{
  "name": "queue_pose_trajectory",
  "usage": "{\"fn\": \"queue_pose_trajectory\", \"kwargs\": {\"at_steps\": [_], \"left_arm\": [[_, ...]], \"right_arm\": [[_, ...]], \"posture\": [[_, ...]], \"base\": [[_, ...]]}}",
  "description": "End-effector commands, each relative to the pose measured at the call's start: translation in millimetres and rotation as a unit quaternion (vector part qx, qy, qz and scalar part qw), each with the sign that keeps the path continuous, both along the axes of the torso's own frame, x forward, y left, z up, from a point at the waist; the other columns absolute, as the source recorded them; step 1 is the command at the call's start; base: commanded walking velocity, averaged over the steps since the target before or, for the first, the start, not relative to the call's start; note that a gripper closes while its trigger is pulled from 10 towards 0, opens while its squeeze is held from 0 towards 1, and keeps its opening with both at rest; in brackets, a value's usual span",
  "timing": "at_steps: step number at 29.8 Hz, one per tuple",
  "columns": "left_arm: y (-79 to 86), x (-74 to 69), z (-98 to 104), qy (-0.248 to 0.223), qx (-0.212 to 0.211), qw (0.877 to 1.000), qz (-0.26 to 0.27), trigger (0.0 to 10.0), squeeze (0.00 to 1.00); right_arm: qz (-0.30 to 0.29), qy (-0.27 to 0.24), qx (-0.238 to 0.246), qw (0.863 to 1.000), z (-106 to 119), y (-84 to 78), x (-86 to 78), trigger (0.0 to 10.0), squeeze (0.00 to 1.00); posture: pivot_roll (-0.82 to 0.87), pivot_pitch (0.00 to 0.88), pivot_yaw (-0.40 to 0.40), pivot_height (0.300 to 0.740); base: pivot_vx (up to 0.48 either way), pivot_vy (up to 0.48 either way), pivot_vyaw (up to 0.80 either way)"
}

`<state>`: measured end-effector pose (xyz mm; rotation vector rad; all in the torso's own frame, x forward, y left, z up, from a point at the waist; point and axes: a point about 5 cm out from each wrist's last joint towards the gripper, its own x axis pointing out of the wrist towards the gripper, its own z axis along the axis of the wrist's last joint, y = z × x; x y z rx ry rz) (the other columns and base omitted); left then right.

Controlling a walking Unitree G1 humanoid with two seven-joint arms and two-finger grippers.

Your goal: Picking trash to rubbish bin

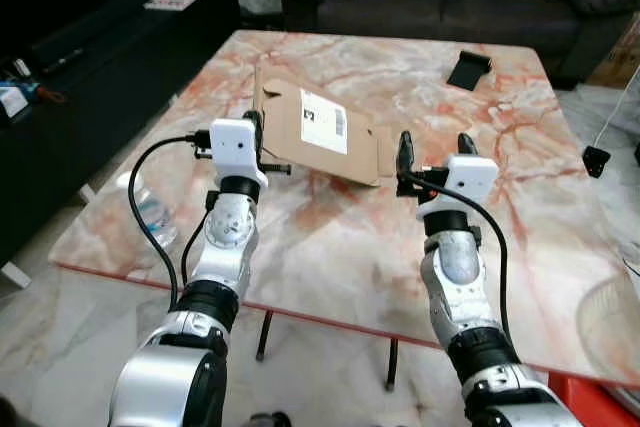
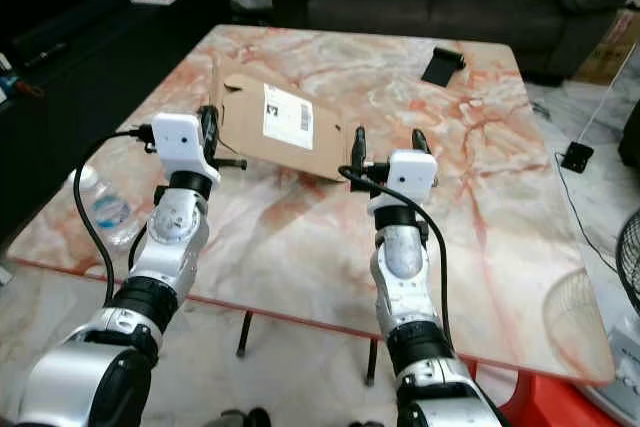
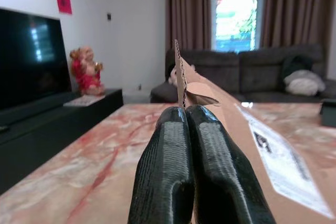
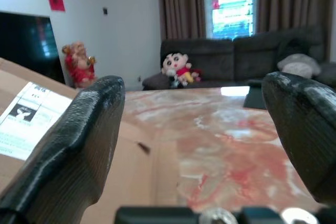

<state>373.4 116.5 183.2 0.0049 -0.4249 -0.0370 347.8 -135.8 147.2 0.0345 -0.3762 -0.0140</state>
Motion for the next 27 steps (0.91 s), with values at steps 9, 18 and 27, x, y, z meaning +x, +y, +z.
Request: {"fn": "queue_pose_trajectory", "kwargs": {"at_steps": [9, 18, 27], "left_arm": [[1.7, 0.2, 1.8, -0.003, 0.000, 1.000, -0.001, 10.0, 0.00], [1.9, -0.4, -0.3, 0.000, 0.000, 1.000, -0.001, 10.0, 0.00], [2.6, -1.4, -3.0, 0.004, 0.000, 1.000, -0.002, 10.0, 0.00]], "right_arm": [[-0.011, -0.015, 0.003, 1.000, 6.1, -4.3, 0.5, 10.0, 0.00], [-0.015, -0.014, 0.002, 1.000, 5.4, -6.2, 0.3, 10.0, 0.00], [-0.019, -0.009, 0.003, 1.000, 2.4, -8.2, -0.7, 10.0, 0.00]], "posture": [[-0.08, 0.000, 0.042, 0.740], [-0.07, 0.000, 0.039, 0.740], [-0.08, 0.000, 0.040, 0.740]], "base": [[-0.287, 0.000, 0.00], [-0.282, 0.000, 0.00], [-0.284, 0.000, 0.00]]}}
